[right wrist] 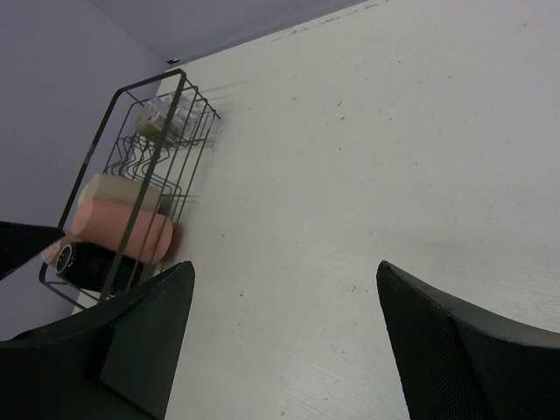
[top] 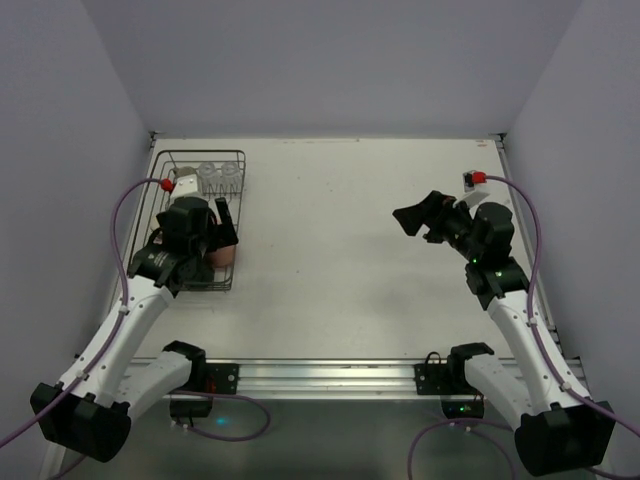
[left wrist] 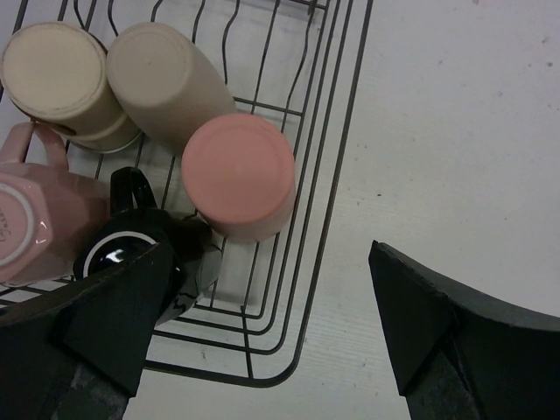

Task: Unload the cups from the dish rack

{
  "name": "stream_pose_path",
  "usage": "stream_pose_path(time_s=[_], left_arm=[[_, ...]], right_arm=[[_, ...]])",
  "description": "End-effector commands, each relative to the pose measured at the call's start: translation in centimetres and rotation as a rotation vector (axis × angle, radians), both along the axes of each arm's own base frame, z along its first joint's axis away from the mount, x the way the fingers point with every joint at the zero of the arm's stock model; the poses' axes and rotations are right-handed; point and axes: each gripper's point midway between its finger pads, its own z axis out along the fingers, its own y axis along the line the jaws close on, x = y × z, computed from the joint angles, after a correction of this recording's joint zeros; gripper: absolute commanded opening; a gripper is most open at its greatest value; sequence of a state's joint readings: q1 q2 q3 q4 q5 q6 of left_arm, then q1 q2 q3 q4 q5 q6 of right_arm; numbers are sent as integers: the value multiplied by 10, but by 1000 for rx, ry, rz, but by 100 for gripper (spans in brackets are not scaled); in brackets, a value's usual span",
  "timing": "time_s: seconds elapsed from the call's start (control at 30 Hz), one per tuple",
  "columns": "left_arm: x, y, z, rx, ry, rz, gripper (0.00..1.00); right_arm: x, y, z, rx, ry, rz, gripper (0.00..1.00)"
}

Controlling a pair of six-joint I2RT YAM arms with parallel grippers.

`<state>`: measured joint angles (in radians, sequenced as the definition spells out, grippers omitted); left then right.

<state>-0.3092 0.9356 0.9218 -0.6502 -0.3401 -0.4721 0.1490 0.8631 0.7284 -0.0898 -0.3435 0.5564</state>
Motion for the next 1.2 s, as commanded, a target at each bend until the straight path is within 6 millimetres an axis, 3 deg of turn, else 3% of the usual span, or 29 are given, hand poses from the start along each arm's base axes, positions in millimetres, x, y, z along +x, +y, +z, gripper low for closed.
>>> stream_pose_path(time_s=[0.0,0.47,0.63,0.8,0.9,0.97,1.17], left_arm=[[18,11,3,16,-79,97,100],[55,17,-35,72,-27,191,98],[64,24,-39,66,-27,236,89],[62,28,-56,77,7,267,80],[59,30,-58,73,12,277,62],[57,29,-49,59,-11,269,47],[49,21,-9,21,-91,194,21]], right_arm=[[-2,5,10,-2,-35,36,87],[-3,9,8,-15,-30,53,85],[-3,10,8,-16,-31,56,85],[-4,9,9,-20,-36,51,85],[-5,9,10,-20,-40,48,85],[-4,9,9,-18,-37,47,85],[-3,16,10,0,-26,74,85]])
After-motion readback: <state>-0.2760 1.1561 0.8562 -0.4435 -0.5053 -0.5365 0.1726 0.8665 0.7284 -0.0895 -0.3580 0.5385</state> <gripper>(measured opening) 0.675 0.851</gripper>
